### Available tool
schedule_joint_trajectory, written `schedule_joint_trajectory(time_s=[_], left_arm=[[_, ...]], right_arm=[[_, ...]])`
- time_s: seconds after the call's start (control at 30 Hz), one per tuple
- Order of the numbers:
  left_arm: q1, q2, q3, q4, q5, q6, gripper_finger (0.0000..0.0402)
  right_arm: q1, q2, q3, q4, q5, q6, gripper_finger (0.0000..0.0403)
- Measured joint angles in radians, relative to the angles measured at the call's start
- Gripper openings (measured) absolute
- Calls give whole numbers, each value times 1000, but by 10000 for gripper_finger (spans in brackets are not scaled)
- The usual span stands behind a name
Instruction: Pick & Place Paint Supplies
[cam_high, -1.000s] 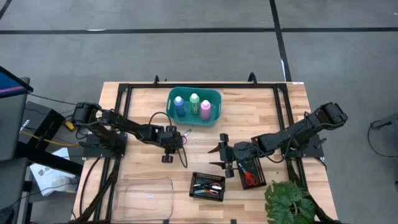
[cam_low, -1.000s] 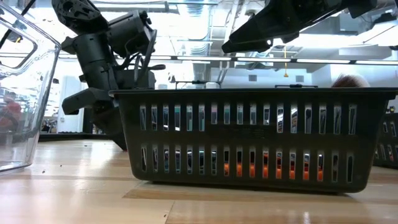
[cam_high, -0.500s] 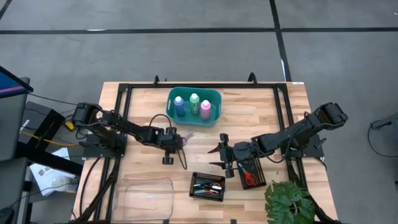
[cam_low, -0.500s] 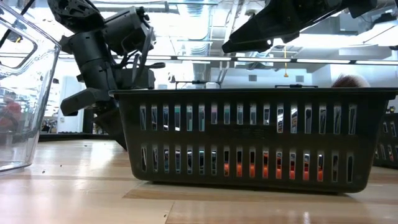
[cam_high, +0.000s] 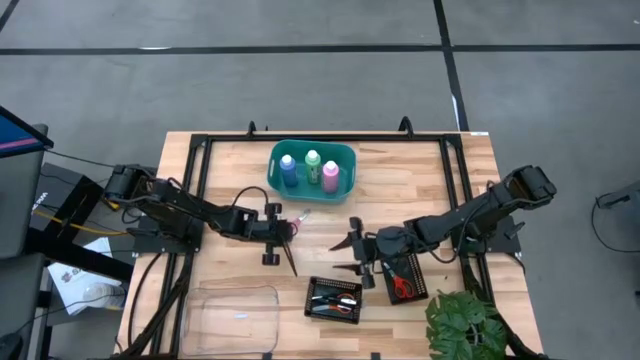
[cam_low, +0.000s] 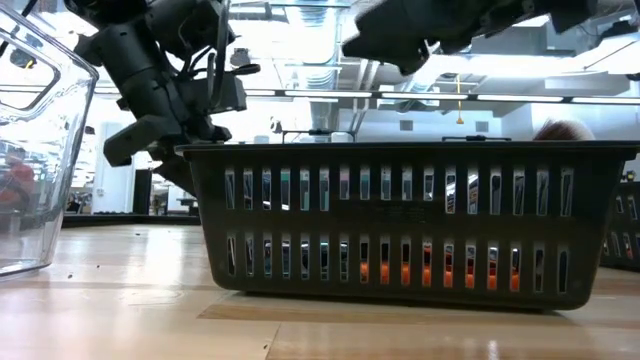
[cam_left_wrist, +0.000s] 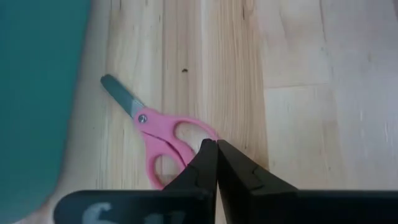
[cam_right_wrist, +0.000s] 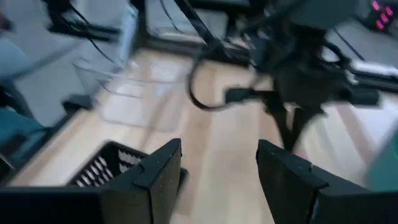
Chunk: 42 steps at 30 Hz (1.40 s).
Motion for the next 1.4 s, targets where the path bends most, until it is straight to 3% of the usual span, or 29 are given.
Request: schedule_joint_trajectory(time_s=[0.13,0.33,0.43,0.53,0.83,0.97,1.07,1.23,1.4], left_arm=[[0,0,0,3,11,3,1],[9,4,1,8,51,4,1],[20,4,1,7,144,26,8],[30,12,1,12,191,28,25],[96,110,4,56,175,29,108],[116,137,5,61,179,29,123],[117,140,6,65,181,29,103],[117,142,6,65,200,25,15],[98,143,-1,67,177,3,4]], right_arm=[[-4,87,-29,206,-64,-9,195],[-45,204,-19,231,-66,38,195],[-66,227,-12,234,-75,56,195],[-74,228,-12,229,-81,58,195],[-73,223,-12,229,-104,52,195],[-69,223,-12,226,-104,52,195],[-65,223,-12,226,-104,52,195],[-65,223,-12,222,-104,51,195],[-65,223,-12,213,-104,51,195]])
